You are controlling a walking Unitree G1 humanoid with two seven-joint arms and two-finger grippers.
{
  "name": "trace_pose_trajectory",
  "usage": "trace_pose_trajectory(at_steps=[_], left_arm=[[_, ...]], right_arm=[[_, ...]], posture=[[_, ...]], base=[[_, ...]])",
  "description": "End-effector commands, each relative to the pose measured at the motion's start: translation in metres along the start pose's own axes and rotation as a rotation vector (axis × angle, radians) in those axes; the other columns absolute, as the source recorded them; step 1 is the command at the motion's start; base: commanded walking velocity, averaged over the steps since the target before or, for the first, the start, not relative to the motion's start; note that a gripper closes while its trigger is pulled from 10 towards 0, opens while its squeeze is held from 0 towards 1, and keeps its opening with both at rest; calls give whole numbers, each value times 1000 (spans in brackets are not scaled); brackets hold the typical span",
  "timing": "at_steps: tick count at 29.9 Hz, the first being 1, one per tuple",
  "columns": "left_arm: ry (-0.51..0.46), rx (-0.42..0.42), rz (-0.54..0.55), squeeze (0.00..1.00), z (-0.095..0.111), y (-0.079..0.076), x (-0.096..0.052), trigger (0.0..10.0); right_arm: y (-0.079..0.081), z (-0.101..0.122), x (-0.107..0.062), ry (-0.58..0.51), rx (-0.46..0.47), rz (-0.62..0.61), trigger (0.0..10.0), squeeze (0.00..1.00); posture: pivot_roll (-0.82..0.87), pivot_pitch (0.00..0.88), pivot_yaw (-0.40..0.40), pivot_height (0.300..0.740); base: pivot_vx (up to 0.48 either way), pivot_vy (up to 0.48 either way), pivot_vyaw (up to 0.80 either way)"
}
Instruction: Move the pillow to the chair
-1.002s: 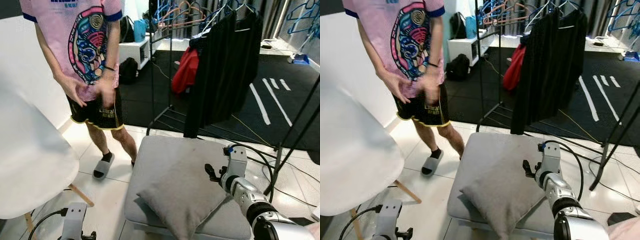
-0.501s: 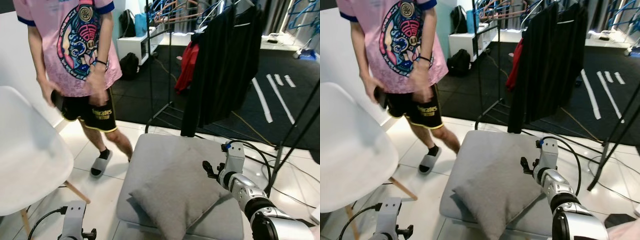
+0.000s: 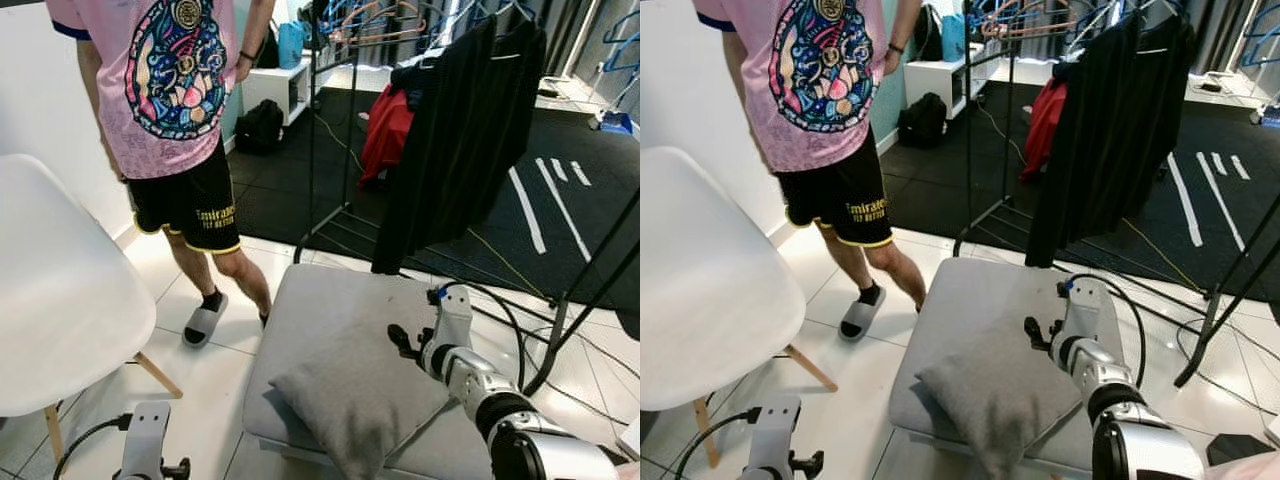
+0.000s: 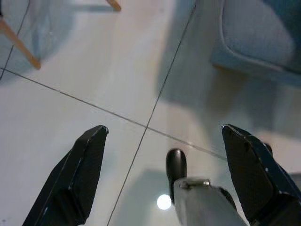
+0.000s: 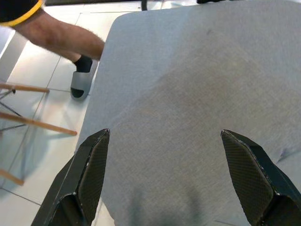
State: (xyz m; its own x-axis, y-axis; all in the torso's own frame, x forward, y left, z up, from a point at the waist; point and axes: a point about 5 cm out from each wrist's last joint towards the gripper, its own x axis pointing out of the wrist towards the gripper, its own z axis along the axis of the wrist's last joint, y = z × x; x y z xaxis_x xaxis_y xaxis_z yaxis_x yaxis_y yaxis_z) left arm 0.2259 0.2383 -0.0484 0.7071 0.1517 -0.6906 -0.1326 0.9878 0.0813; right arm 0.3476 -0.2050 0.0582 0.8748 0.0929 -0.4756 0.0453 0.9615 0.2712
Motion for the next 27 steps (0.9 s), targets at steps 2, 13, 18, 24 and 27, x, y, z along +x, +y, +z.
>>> trace_pose_trajectory(at_steps=[2, 13, 18, 24, 27], left_arm=[[-47, -43, 16, 0, 6, 4, 0, 10000], [-95, -63, -8, 0, 14, 3, 1, 10000], [-98, -57, -8, 0, 15, 3, 1, 10000], [-106, -55, -5, 0, 15, 4, 0, 10000], [-107, -53, 2, 0, 15, 6, 0, 10000]], right_arm=[[-6, -3, -2, 18, 31, -27, 10000, 0], [-11, -7, -3, 31, 53, -36, 10000, 0], [-12, -7, -4, 27, 71, -37, 10000, 0], [-21, 3, -6, -20, 123, -66, 10000, 0], [-26, 4, -8, -23, 146, -76, 10000, 0]], posture=[[-130, 44, -35, 649], [-131, 46, -31, 609], [-129, 49, -31, 594], [-127, 57, -27, 569], [-127, 60, -25, 559]], base=[[0, 0, 0], [0, 0, 0], [0, 0, 0], [0, 0, 0], [0, 0, 0]])
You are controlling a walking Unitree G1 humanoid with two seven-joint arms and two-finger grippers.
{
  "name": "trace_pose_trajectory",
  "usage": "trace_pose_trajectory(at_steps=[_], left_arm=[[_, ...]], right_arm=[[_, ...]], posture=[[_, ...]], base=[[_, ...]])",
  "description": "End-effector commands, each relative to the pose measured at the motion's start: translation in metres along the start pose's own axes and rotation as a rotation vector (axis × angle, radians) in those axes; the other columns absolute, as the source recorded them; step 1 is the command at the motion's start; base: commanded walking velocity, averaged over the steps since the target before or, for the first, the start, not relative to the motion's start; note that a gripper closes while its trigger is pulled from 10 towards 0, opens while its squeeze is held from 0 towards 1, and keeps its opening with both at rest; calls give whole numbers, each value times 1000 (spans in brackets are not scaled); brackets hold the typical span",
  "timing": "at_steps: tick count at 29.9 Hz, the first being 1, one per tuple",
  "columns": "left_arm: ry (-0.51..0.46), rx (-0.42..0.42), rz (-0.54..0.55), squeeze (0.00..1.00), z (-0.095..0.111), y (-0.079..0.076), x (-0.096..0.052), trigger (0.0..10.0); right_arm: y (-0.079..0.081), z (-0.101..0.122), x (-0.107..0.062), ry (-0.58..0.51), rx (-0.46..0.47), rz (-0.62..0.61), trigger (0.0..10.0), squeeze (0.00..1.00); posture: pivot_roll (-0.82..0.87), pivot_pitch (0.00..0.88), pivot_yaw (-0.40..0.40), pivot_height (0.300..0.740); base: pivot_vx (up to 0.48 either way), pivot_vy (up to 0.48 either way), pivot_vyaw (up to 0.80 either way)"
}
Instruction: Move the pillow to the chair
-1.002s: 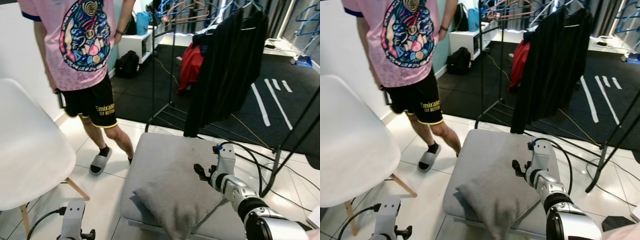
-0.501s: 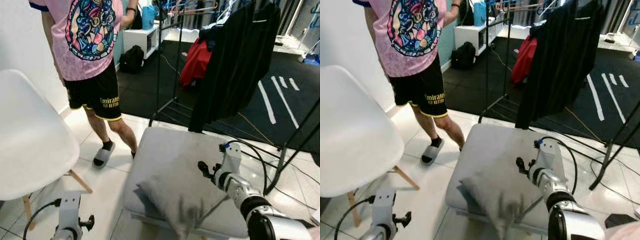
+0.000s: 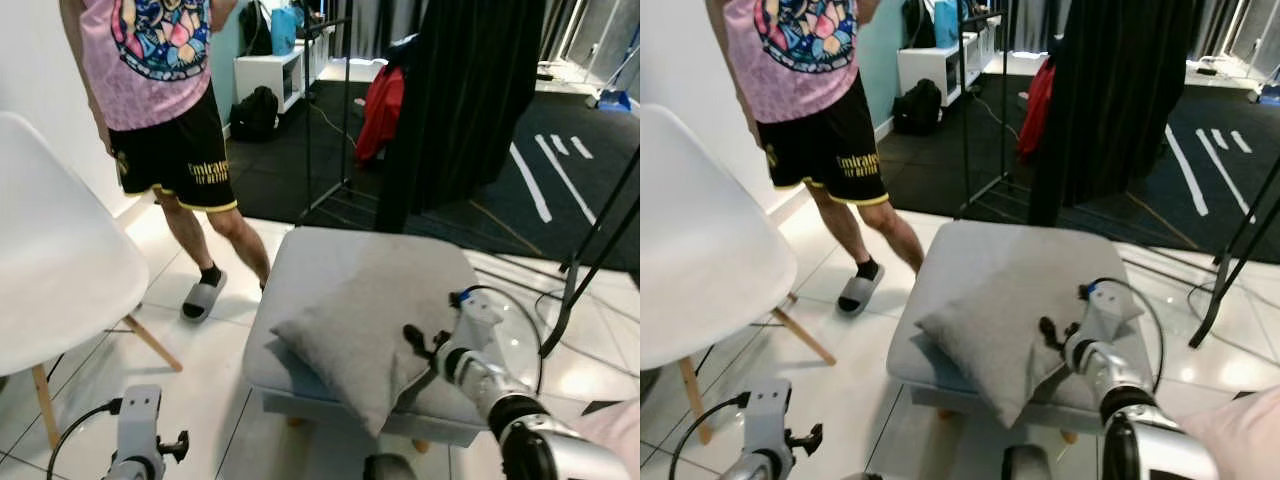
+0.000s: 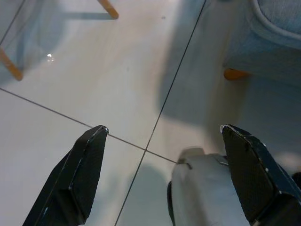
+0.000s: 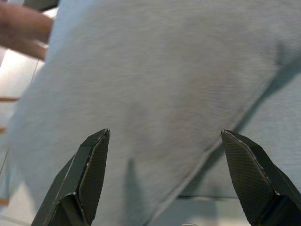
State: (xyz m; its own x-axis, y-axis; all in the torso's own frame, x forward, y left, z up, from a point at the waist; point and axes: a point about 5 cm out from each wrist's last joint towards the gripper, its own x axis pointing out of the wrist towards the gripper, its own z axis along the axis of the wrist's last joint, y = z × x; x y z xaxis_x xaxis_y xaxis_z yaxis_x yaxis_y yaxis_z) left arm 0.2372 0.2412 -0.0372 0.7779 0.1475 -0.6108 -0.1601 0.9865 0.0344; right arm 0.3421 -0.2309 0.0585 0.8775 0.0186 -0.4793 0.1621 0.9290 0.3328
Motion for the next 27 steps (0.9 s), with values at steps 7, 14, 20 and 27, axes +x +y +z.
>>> trace_pose_trajectory(at_steps=[7, 14, 20, 27], left_arm=[[-6, 2, 20, 0, -1, 6, -1, 10000], [-8, 3, 21, 0, -2, 6, -2, 10000], [-5, 5, 20, 0, -3, 6, -2, 10000], [-11, 3, 18, 0, -5, 6, -3, 10000]], right_arm=[[-6, -11, -2, 36, 73, -2, 10000, 0], [-11, -21, -4, 79, 52, -33, 10000, 0], [-12, -29, -5, 121, 65, -34, 10000, 0], [-8, -39, -5, 173, 42, -23, 10000, 0]], posture=[[-126, 70, -22, 529], [-125, 66, -26, 504], [-121, 59, -31, 479], [-112, 45, -31, 454]], base=[[0, 0, 0], [0, 0, 0], [0, 0, 0], [0, 0, 0]])
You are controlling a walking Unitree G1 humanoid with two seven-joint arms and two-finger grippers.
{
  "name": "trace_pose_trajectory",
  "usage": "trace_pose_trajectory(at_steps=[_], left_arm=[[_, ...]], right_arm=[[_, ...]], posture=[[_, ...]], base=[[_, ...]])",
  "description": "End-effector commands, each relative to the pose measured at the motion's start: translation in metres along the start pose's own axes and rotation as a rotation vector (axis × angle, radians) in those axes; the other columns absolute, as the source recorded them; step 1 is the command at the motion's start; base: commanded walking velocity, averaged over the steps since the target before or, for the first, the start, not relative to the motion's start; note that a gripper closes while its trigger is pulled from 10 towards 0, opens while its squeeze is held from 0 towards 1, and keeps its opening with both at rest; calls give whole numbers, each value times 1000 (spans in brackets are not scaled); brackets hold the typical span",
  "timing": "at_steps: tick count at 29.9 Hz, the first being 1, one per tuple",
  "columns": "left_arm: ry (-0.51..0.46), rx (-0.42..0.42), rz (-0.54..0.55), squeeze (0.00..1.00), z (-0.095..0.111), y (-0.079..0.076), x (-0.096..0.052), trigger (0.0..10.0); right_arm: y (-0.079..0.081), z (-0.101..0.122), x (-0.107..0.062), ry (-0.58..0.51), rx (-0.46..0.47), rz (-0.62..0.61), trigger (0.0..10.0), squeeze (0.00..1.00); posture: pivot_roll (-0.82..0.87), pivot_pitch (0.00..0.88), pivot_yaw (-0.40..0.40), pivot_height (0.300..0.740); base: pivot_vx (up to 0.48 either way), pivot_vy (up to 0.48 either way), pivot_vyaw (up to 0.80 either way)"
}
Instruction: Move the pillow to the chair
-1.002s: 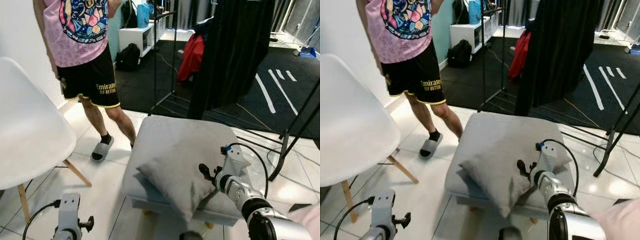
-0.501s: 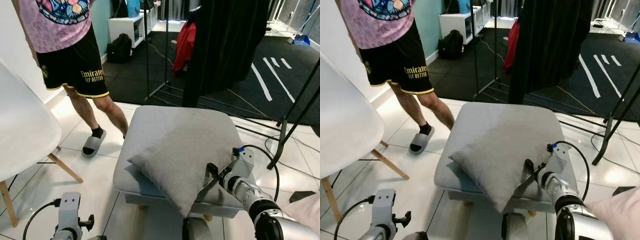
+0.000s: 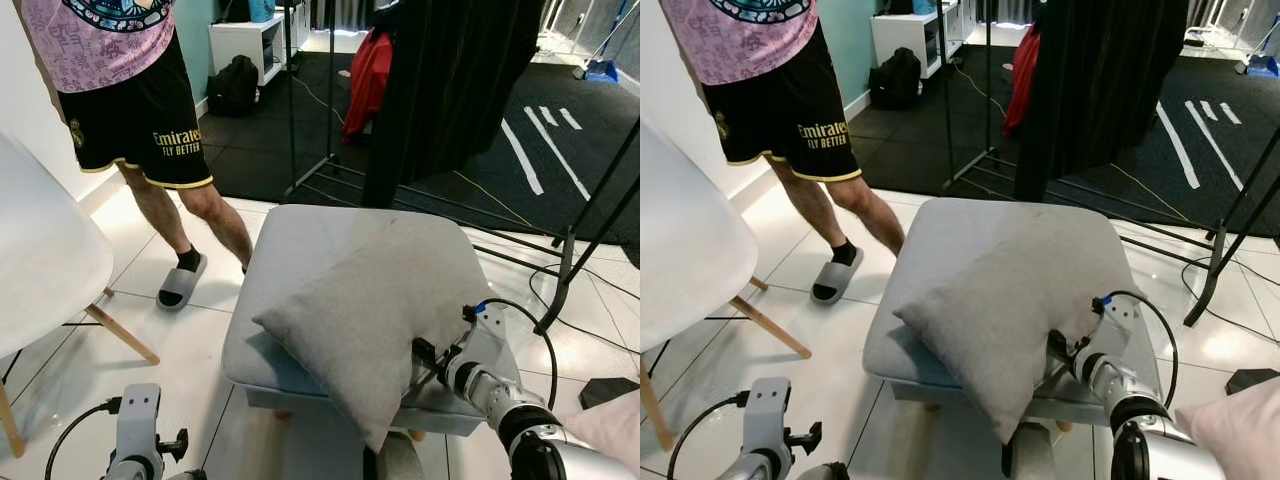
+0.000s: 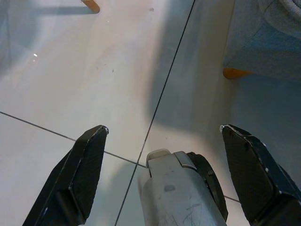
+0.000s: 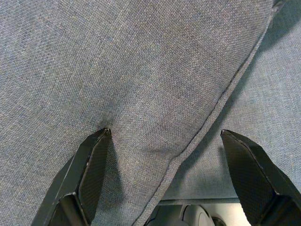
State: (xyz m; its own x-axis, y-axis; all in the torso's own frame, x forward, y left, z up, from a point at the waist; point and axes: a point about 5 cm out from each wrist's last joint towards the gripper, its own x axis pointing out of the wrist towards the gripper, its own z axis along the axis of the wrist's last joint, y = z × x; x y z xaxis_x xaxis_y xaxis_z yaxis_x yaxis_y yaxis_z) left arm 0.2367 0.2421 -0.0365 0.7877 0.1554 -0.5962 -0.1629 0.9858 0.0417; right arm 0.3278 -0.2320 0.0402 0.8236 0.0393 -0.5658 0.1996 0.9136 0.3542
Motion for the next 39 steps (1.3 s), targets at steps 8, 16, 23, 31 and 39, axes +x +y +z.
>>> trace_pose_trajectory(at_steps=[8, 16, 23, 31, 39], left_arm=[[-1, -3, 11, 0, -3, 5, -2, 10000], [-3, 3, 7, 0, -3, 6, -2, 10000], [-2, 12, -4, 0, -4, 5, -2, 10000], [-6, 12, -5, 0, -3, 6, -2, 10000], [-6, 14, -7, 0, -3, 5, -2, 10000]], right_arm=[[4, -19, 2, 74, 16, -1, 10000, 0], [-19, -25, -5, 118, 0, -102, 10000, 0], [-19, -21, -6, 54, 193, -22, 10000, 0], [-17, -16, -7, -7, 379, 59, 10000, 0], [-20, -25, -8, 4, 418, 40, 10000, 0]], posture=[[-104, 69, -27, 434], [-114, 82, -21, 404], [-114, 88, -16, 374], [-116, 92, -13, 344], [-109, 99, -17, 320]], base=[[0, 0, 0], [0, 0, 0], [0, 0, 0], [0, 0, 0], [0, 0, 0]])
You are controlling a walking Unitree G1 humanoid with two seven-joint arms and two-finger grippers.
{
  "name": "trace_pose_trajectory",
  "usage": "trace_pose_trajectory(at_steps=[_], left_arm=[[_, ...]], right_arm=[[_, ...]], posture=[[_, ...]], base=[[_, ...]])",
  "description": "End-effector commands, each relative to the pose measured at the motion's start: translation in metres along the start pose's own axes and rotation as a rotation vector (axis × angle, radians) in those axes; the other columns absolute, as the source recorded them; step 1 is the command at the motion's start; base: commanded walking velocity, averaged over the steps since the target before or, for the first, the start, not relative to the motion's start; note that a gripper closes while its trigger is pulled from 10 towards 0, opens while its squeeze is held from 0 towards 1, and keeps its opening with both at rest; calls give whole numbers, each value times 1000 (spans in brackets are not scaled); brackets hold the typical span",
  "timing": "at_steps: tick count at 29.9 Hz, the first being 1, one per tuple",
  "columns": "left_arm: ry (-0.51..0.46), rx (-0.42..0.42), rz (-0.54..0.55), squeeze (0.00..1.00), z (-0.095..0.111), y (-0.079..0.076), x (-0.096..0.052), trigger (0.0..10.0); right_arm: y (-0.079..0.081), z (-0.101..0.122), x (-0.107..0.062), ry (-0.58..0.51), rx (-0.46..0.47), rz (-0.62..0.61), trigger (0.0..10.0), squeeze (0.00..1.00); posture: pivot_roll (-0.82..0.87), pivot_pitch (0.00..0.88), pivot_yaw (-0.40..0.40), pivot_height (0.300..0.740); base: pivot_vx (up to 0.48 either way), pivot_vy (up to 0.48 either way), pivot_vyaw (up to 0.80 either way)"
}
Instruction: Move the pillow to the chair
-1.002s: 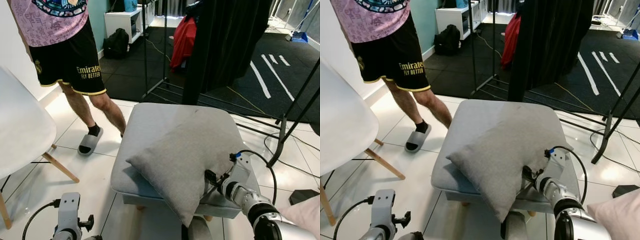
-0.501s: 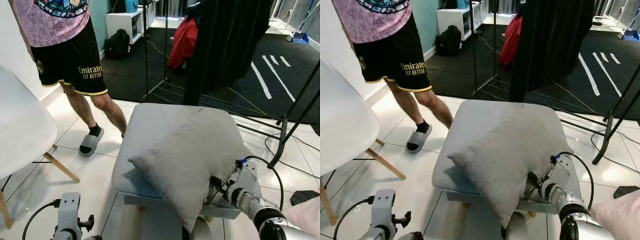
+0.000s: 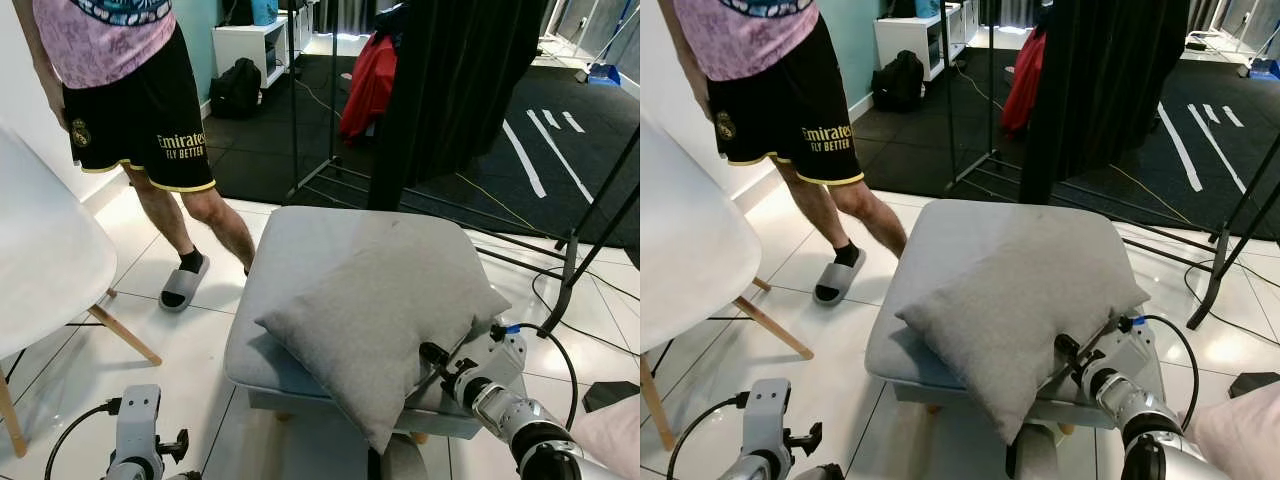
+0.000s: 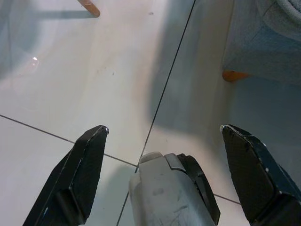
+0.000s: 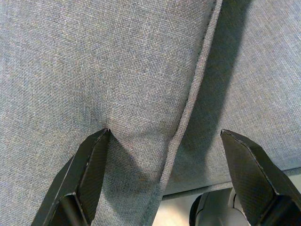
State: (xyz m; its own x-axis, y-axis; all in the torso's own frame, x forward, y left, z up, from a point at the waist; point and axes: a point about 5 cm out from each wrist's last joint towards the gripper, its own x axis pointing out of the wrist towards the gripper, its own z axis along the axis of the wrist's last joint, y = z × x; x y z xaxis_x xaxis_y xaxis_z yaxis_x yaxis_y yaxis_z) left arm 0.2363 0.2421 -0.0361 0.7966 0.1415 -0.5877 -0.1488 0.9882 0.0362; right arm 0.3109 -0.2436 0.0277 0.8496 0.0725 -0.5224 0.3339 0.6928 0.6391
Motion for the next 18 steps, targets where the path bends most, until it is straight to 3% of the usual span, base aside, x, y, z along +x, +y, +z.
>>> trace_pose_trajectory(at_steps=[1, 5, 8, 11, 18], left_arm=[[5, 9, 8, 0, -3, 5, -2, 10000], [3, 8, 10, 0, -3, 6, -2, 10000], [-1, 9, 9, 0, -4, 10, -4, 10000], [-3, 9, 10, 0, -7, 13, -5, 10000], [-2, 15, 10, 0, -14, 21, -10, 10000]], right_arm=[[-8, -15, -1, 34, 67, -30, 10000, 0], [-10, -21, -1, 46, 104, -38, 10000, 0], [-4, -23, 0, -29, 302, 63, 10000, 0], [0, -23, 0, -69, 365, 121, 10000, 0], [7, -30, 0, -81, 420, 241, 10000, 0]], posture=[[-109, 99, -17, 320], [-101, 104, -15, 320], [-51, 131, 4, 320], [-26, 144, 17, 320], [26, 170, 38, 320]], base=[[0, 0, 0], [0, 0, 0], [0, 0, 0], [0, 0, 0], [0, 0, 0]])
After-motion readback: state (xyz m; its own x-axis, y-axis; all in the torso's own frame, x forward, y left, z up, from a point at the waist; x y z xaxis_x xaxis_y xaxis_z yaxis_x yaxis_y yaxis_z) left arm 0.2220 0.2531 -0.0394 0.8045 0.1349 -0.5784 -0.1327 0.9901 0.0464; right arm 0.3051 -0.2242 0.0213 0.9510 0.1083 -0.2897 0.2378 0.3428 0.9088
